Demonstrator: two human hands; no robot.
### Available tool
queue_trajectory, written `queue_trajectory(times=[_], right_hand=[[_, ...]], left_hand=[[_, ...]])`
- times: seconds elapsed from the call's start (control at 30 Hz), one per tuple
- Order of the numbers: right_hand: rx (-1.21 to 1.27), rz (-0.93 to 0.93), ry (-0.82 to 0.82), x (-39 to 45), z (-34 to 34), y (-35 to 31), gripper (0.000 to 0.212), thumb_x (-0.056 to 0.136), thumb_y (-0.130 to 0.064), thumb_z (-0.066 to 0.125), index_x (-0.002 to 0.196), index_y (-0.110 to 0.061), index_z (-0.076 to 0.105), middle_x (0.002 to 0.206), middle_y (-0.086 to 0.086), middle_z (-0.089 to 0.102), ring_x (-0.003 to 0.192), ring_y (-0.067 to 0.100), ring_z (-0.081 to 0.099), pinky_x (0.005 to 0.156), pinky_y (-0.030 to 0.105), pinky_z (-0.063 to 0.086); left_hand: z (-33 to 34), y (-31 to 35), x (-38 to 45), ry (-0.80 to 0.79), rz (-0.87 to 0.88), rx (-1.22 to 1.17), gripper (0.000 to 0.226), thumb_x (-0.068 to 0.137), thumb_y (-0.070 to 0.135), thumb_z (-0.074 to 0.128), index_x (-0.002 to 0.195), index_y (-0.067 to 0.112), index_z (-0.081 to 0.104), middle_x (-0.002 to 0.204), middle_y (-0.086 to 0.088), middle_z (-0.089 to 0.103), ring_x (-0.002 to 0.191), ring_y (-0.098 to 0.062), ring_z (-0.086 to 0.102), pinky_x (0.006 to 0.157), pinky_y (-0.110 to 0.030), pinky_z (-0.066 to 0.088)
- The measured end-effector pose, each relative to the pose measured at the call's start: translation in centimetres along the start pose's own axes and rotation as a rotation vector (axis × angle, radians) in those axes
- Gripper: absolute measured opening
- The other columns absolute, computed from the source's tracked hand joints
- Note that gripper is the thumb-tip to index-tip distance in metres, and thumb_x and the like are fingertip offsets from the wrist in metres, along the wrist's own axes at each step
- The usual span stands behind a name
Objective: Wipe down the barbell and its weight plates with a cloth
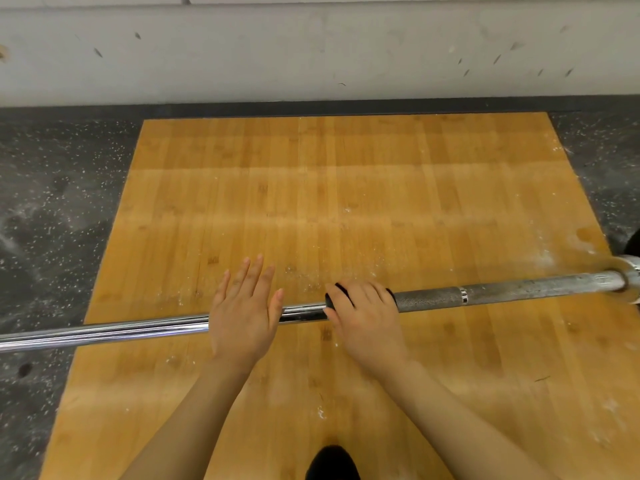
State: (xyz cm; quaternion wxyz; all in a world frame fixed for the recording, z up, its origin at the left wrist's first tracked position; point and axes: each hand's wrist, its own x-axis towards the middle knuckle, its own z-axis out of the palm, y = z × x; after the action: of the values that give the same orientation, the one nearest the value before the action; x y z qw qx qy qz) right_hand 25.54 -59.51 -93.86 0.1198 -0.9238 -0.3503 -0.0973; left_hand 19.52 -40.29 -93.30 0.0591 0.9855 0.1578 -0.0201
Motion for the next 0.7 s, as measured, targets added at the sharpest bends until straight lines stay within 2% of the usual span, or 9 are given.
queue_trajectory(times=[0.13, 0.27, 0.37, 0.57, 0.7], right_hand=[[0.017, 0.007, -0.012, -0.9, -0.3, 2.3, 0.039, 0.097, -0.036, 0.042, 0.110, -0.010, 0.068, 0.101, 0.005, 0.066, 0.089, 0.026, 0.063, 0.088, 0.040, 0.049], [-0.021, 0.056, 0.031, -2.5, -1.4, 6.2, 0.041, 0.097, -0.035, 0.042, 0.108, -0.005, 0.069, 0.101, 0.010, 0.066, 0.087, 0.031, 0.061, 0.084, 0.039, 0.039], [-0.022, 0.091, 0.044, -3.4, -2.2, 8.2, 0.042, 0.099, -0.033, 0.040, 0.108, -0.003, 0.068, 0.101, 0.012, 0.064, 0.086, 0.032, 0.058, 0.080, 0.040, 0.039], [0.027, 0.169, 0.029, -4.0, -2.5, 7.6, 0.040, 0.097, -0.032, 0.043, 0.108, -0.003, 0.069, 0.102, 0.012, 0.064, 0.085, 0.033, 0.058, 0.076, 0.040, 0.043], [0.082, 0.187, 0.054, -4.3, -3.0, 7.4, 0.040, 0.097, -0.031, 0.042, 0.109, -0.002, 0.067, 0.104, 0.013, 0.063, 0.091, 0.032, 0.057, 0.083, 0.034, 0.037]], left_hand=[[0.0, -0.1, 0.0, 0.000, -0.005, -0.004, 0.069, 0.101, 0.050, 0.006, 0.139, 0.013, 0.052, 0.149, -0.005, 0.043, 0.142, -0.020, 0.034, 0.117, -0.040, 0.015], [-0.1, 0.0, -0.2, -0.013, -0.009, -0.005, 0.068, 0.099, 0.050, 0.008, 0.141, 0.014, 0.049, 0.152, -0.005, 0.038, 0.144, -0.020, 0.029, 0.118, -0.040, 0.014], [0.0, -0.1, -0.4, -0.038, -0.010, 0.009, 0.073, 0.097, 0.053, 0.001, 0.146, 0.017, 0.043, 0.156, -0.003, 0.029, 0.147, -0.017, 0.020, 0.120, -0.039, 0.010], [0.1, -0.4, -1.1, -0.063, 0.033, 0.010, 0.082, 0.095, 0.059, -0.009, 0.146, 0.020, 0.043, 0.159, -0.004, 0.020, 0.149, -0.018, 0.012, 0.120, -0.041, 0.007], [0.2, -0.3, -1.8, -0.078, 0.035, -0.006, 0.083, 0.096, 0.059, -0.009, 0.143, 0.020, 0.047, 0.158, -0.005, 0.024, 0.148, -0.020, 0.016, 0.120, -0.042, 0.010]])
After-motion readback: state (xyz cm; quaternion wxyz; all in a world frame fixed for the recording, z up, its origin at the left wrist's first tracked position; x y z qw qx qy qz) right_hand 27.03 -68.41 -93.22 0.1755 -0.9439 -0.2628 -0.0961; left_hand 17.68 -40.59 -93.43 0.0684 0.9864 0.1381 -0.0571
